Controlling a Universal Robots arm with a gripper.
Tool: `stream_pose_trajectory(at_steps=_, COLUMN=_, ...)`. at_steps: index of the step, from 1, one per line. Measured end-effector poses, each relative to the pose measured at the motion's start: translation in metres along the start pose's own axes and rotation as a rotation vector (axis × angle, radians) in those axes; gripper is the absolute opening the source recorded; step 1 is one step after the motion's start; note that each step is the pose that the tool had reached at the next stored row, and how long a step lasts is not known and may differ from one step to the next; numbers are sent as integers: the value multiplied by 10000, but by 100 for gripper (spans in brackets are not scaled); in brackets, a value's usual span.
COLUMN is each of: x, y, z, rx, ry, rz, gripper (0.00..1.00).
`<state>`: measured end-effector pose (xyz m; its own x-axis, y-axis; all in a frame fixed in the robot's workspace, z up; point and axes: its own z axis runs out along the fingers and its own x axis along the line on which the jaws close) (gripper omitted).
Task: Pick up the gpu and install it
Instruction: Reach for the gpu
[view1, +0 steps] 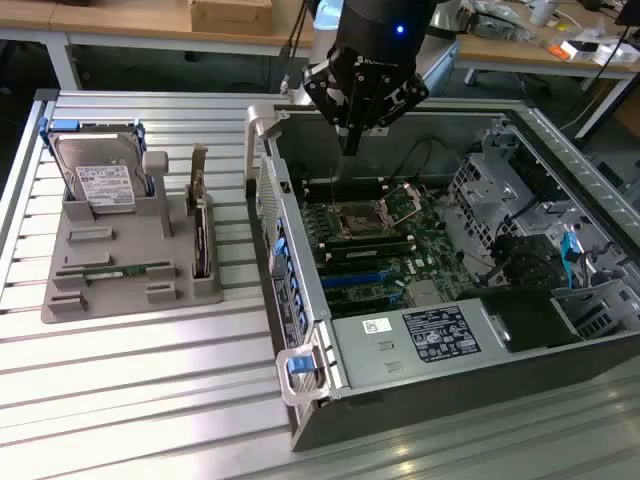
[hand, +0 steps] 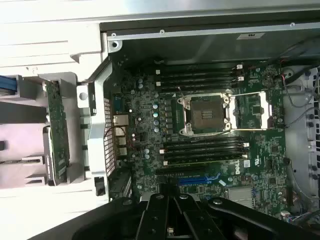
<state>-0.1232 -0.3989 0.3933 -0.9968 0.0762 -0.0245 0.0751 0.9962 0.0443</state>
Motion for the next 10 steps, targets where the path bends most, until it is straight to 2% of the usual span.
stream_pose_trajectory(at_steps=1, x=107, y=-8, z=-3, rx=0, ry=0, rz=1, gripper=10)
stream_pose_trajectory(at_steps=10, x=156, y=-12, z=-4, rx=0, ry=0, rz=0, gripper=10)
